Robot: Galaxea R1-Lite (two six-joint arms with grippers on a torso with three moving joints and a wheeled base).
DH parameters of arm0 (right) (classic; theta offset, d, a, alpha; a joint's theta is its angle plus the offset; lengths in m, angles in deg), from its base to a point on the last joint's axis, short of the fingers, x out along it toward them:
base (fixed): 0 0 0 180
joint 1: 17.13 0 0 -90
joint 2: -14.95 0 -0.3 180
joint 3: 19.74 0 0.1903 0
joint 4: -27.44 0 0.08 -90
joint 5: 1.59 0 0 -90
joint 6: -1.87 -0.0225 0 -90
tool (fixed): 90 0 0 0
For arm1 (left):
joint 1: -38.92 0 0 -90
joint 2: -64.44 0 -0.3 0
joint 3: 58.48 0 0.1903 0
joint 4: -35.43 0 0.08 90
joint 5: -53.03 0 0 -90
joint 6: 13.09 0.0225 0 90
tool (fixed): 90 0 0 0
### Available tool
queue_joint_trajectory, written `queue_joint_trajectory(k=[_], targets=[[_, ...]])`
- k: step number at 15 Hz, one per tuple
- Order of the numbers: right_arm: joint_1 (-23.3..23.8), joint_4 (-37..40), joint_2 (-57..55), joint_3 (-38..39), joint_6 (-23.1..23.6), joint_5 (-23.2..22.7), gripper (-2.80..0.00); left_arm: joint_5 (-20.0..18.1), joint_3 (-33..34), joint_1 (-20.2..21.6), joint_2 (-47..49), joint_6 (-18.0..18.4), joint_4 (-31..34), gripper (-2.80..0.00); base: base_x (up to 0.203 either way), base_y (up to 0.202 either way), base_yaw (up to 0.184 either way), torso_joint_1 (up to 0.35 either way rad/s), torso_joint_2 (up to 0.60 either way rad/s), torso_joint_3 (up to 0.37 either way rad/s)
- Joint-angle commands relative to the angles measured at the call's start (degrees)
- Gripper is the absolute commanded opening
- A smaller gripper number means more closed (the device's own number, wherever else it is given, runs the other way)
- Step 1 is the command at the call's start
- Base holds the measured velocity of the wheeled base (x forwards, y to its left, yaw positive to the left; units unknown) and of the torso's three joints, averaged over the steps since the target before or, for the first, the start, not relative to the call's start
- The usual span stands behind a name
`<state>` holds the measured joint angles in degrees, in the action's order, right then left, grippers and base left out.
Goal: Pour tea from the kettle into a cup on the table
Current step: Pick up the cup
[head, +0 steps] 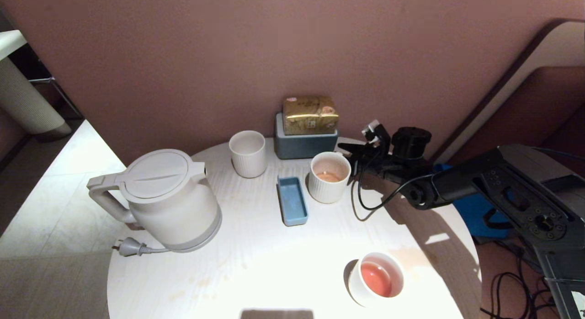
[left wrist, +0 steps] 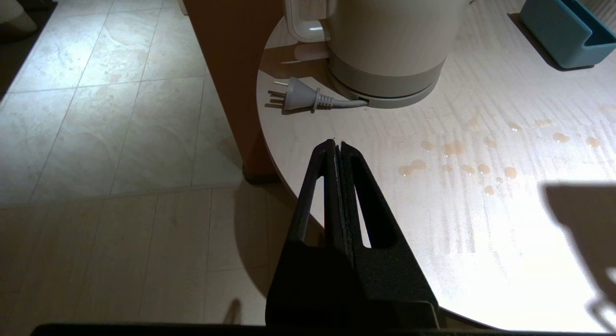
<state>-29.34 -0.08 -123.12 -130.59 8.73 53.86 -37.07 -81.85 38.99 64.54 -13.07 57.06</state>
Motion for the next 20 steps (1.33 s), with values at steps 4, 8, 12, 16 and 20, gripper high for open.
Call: queue_joint_trajectory(k=[4, 8, 12, 16, 20], targets=[[-0.03, -1.62, 0.24, 1.37, 0.08, -0.07, -2.80, 0.01, 0.00, 0.01, -0.01, -0.01, -0.03, -2.80, 0.000, 0.000, 0.000, 0.000, 0.00, 0.000], [0.05, -4.23, 1.34, 6.27, 0.17, -0.07, -2.80, 0.01, 0.00, 0.01, -0.01, -0.01, -0.03, -2.80, 0.000, 0.000, 0.000, 0.000, 0.00, 0.000], [0.34, -6.51, 2.93, 9.19, 0.17, 0.54, -2.80, 0.01, 0.00, 0.01, -0.01, -0.01, -0.03, -2.80, 0.000, 0.000, 0.000, 0.000, 0.00, 0.000], [2.09, -6.72, 5.56, 12.40, 0.31, 0.83, -2.80, 0.01, 0.00, 0.01, -0.01, -0.01, -0.03, -2.80, 0.000, 0.000, 0.000, 0.000, 0.00, 0.000], [5.10, -6.68, 9.83, 17.49, 0.42, 1.06, -2.80, 0.01, 0.00, 0.01, -0.01, -0.01, -0.03, -2.80, 0.000, 0.000, 0.000, 0.000, 0.00, 0.000]])
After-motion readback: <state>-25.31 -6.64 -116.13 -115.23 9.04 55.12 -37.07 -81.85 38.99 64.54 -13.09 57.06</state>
